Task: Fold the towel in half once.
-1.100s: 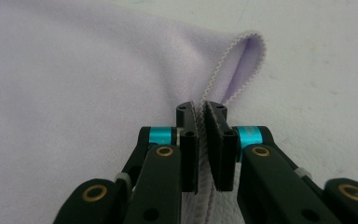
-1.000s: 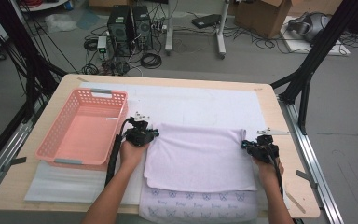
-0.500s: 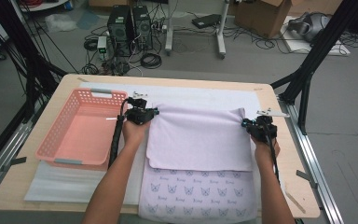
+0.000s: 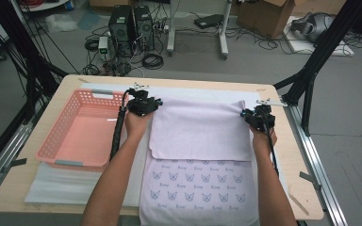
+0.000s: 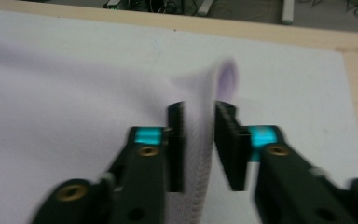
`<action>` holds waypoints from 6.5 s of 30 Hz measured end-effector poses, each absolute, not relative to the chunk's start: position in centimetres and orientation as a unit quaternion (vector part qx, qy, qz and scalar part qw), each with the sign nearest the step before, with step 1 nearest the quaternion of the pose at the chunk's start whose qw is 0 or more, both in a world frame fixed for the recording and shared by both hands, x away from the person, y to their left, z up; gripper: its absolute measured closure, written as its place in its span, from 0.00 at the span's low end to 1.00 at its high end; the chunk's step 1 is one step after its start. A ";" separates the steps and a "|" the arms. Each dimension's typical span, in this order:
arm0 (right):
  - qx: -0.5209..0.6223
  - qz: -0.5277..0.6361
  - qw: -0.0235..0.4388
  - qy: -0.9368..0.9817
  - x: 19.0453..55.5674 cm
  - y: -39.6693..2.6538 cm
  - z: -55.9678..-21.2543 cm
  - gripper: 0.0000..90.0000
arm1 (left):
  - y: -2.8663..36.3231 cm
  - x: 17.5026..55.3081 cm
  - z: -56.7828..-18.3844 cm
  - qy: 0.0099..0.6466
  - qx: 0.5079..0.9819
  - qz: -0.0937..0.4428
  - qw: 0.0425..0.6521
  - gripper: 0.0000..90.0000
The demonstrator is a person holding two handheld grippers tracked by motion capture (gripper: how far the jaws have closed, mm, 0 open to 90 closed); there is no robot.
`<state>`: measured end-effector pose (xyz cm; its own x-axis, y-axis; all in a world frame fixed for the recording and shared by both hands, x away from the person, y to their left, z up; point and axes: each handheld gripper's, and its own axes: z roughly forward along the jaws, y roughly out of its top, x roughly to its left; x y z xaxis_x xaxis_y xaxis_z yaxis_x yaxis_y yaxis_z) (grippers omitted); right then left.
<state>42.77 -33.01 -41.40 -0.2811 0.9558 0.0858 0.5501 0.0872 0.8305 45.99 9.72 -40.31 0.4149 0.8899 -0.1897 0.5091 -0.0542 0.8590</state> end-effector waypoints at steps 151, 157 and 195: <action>0.491 0.414 0.213 0.737 19.1 -32.9 -43.1 0.67 | 14.4 22.5 -43.6 0.397 0.742 0.142 0.521 0.52; 0.482 0.410 0.209 0.746 22.3 -32.6 -43.2 0.68 | 13.1 25.2 -43.7 0.387 0.754 0.143 0.511 0.51; 0.450 0.380 0.124 0.798 24.8 -32.8 -43.4 0.97 | 11.2 25.4 -43.6 0.336 0.802 0.090 0.485 0.95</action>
<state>24.80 -32.75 -43.36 -0.5634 0.8136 0.1436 0.6244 0.3056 0.7188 25.44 11.20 -43.61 0.7581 0.6262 -0.1821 0.4522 -0.3036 0.8387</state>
